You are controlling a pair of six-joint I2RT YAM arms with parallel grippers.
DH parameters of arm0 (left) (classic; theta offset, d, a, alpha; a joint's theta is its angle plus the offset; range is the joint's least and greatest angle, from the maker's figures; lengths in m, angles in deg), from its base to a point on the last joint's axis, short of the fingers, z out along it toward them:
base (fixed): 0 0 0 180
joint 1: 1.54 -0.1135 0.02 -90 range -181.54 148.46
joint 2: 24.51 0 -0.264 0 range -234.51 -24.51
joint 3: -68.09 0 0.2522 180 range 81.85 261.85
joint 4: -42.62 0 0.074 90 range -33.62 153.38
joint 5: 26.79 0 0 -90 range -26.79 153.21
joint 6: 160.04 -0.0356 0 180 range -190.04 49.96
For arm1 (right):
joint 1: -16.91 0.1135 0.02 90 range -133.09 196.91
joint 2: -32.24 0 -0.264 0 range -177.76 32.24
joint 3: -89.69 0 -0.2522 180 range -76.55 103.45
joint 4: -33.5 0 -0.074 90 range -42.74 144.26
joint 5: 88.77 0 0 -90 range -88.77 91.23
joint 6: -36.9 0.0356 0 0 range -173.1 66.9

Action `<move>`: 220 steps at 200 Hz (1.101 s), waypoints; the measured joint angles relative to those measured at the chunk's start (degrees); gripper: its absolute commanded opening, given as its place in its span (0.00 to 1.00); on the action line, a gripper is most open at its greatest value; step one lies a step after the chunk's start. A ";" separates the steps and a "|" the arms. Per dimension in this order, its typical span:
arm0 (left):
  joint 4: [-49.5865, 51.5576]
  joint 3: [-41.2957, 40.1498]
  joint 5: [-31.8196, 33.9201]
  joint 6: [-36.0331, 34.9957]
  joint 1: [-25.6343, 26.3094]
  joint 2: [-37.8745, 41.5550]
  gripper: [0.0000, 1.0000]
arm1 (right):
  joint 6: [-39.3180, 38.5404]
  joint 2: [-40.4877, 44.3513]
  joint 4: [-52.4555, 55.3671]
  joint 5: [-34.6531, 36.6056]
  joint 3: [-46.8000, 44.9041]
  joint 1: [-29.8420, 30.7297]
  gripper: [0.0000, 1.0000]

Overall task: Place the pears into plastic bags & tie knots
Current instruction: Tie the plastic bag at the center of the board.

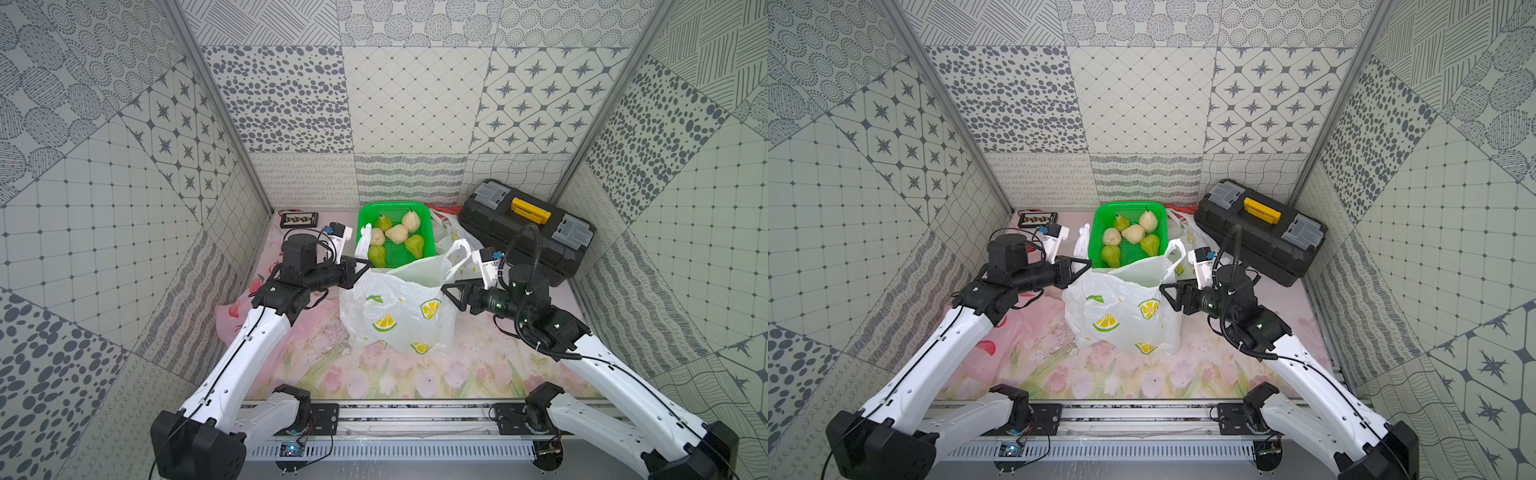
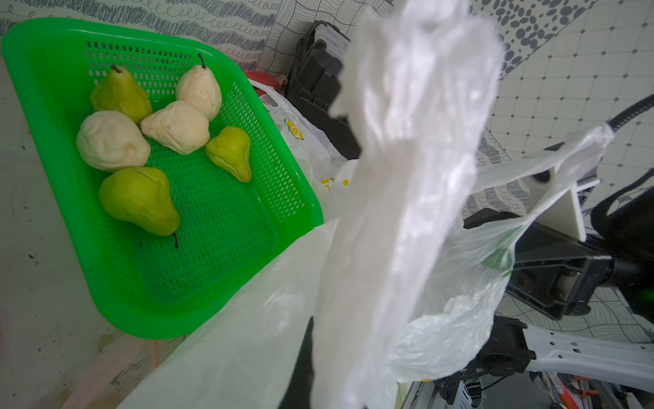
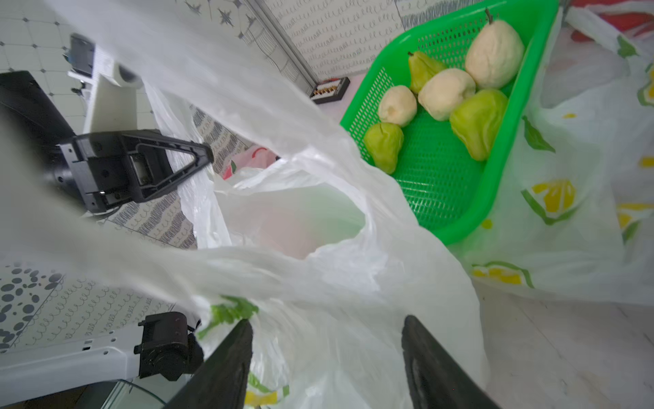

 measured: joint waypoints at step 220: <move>3.76 -1.88 0.90 -1.09 -0.02 5.44 0.00 | -18.64 -15.19 -13.81 1.44 8.31 0.28 0.86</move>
